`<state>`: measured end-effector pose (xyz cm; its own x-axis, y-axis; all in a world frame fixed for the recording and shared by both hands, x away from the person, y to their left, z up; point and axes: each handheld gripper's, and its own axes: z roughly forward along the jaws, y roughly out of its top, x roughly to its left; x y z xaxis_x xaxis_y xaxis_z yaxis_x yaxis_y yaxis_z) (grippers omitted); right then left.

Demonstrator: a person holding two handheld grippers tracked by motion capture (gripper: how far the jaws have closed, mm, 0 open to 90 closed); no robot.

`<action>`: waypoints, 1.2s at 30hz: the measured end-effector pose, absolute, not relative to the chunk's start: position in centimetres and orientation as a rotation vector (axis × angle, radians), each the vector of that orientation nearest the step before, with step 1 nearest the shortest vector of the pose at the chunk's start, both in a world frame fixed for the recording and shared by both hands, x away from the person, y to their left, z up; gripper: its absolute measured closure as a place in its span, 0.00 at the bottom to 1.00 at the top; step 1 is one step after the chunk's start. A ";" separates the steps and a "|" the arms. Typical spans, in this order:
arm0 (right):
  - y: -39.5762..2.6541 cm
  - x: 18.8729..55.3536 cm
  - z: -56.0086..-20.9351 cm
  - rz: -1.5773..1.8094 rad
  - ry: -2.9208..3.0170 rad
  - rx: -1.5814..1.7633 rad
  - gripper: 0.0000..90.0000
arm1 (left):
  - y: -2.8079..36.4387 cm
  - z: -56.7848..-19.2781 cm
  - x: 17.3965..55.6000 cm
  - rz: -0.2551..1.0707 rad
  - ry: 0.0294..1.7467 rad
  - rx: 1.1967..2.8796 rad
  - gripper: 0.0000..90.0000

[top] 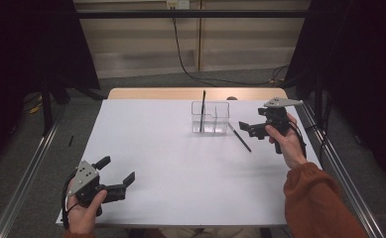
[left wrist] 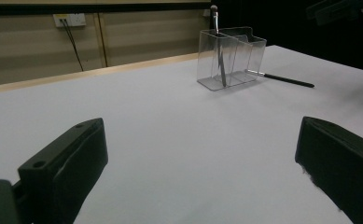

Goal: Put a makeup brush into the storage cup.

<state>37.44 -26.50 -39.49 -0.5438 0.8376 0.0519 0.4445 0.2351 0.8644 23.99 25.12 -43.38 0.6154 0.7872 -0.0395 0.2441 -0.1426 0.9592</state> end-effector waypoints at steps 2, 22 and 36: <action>-26.4 37.9 -39.5 1.221 2.116 1.183 0.03 | 25.1 -43.4 24.0 0.590 0.856 1.694 0.03; -24.5 42.6 -40.2 0.899 2.440 1.267 0.08 | 25.0 -43.5 24.0 0.577 0.845 1.697 0.03; -23.5 45.4 -41.0 0.606 2.642 1.311 0.10 | 24.9 -43.5 24.0 0.574 0.839 1.711 0.03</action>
